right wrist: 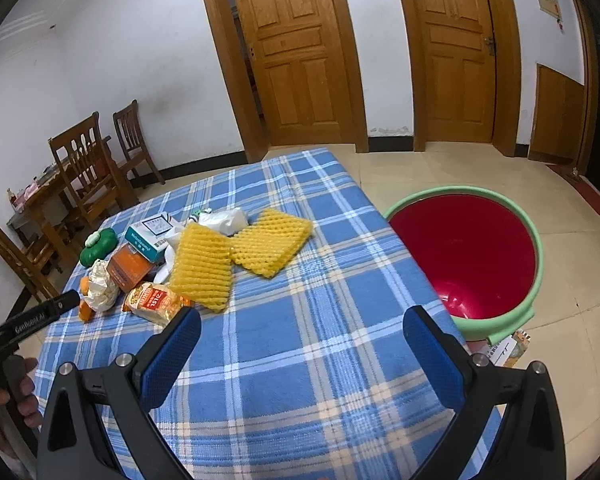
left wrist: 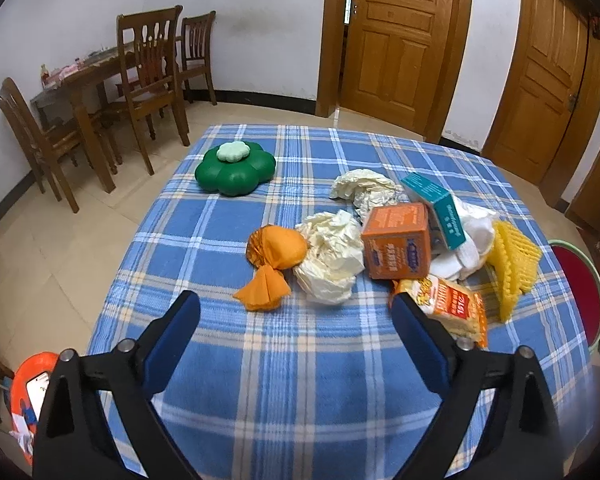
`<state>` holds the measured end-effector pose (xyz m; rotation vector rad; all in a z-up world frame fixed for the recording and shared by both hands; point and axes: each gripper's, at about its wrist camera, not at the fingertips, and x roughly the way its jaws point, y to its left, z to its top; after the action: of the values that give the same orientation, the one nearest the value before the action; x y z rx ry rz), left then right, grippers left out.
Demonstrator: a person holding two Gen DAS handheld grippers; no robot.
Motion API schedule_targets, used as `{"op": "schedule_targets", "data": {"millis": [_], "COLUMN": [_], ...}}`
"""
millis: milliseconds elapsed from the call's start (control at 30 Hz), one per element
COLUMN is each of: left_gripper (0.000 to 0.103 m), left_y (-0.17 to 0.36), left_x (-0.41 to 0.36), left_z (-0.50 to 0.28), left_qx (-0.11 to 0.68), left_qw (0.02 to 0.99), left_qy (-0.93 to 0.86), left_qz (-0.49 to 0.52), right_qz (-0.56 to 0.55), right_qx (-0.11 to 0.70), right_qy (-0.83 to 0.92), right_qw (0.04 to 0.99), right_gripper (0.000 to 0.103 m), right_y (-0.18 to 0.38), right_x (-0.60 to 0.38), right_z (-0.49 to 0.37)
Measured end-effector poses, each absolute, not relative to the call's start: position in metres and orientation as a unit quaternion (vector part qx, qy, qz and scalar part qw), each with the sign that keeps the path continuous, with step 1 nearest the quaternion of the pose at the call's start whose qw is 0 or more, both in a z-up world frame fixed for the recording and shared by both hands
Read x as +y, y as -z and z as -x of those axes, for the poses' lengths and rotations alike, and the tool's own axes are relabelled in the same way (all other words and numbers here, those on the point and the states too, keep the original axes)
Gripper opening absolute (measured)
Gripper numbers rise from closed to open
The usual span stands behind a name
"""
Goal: Collect trash
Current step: 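Grasp the orange mesh bag with the left gripper while the right gripper grasps a yellow foam net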
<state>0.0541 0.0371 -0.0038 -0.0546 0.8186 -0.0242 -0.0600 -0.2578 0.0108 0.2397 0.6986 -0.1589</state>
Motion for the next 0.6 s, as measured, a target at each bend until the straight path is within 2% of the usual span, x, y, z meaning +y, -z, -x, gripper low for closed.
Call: {"op": "schedule_targets", "data": {"millis": [167,333,400,600], "left_gripper": [0.084,0.064,0.061,0.061], "left_y": [0.007,0.013,0.016,0.027], "left_x": [0.048,0.057,0.062,0.068], "left_z": [-0.072,-0.088,-0.095,-0.113], "left_qx": [0.404,0.413,0.418,0.430], "left_qw": [0.915,0.911,0.908,0.901], "left_qy": [0.012,0.012,0.018,0.043], "left_qz": [0.021,0.014,0.022,0.035], "right_qz": [-0.125,-0.136,-0.147,-0.098], "right_qx": [0.359,0.361,0.371,0.410], "right_qy": [0.058,0.035,0.028,0.050], "right_qw": [0.923,0.922,0.917,0.905], "right_gripper": [0.103,0.103,0.103,0.103], "right_y": [-0.001,0.008,0.011,0.018], "right_x": [-0.256,-0.258,-0.258,-0.247], "right_z": [0.046,0.033,0.026,0.005]}}
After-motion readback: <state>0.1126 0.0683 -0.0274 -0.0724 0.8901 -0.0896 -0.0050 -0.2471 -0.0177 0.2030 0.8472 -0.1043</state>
